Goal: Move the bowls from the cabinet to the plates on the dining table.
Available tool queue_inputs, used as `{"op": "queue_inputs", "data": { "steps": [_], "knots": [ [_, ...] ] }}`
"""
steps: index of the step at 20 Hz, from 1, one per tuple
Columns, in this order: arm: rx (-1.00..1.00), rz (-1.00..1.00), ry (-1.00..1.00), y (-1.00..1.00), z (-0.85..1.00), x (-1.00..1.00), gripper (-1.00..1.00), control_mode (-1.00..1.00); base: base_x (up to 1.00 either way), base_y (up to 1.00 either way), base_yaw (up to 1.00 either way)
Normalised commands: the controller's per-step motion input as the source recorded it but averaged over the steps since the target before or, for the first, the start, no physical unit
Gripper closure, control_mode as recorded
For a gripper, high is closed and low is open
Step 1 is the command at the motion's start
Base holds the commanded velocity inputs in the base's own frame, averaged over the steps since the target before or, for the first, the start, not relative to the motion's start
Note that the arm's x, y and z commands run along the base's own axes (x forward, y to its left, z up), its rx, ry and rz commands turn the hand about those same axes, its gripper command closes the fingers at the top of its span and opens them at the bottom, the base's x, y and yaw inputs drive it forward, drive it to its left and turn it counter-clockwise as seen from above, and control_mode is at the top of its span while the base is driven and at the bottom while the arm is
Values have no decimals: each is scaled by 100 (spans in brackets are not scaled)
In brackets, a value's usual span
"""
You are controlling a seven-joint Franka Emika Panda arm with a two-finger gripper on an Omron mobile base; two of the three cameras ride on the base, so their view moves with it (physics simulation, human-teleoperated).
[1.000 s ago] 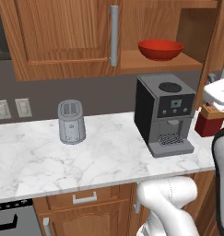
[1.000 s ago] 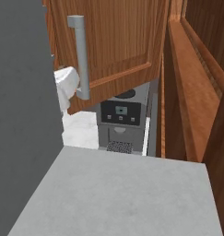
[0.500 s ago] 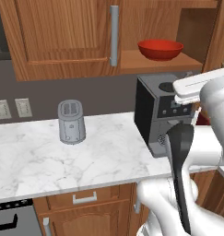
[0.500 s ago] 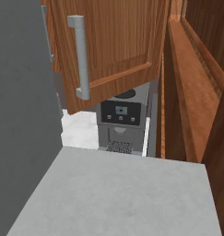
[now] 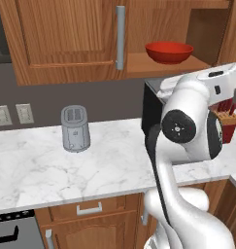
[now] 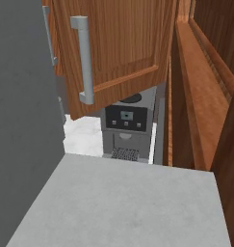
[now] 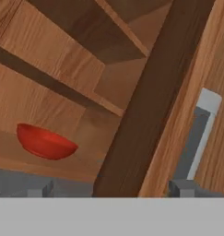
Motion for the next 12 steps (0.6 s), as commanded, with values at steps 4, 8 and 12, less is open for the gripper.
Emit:
{"op": "queue_inputs", "data": {
  "steps": [4, 8, 12],
  "knots": [
    [2, -25, 10, 0, 2, 33, -100, -100, 0, 0, 0],
    [3, -22, 9, -7, 1, 39, -100, -100, 0, 0, 0],
    [4, -21, 7, -12, 0, 42, -100, -100, 0, 0, 0]
  ]
}}
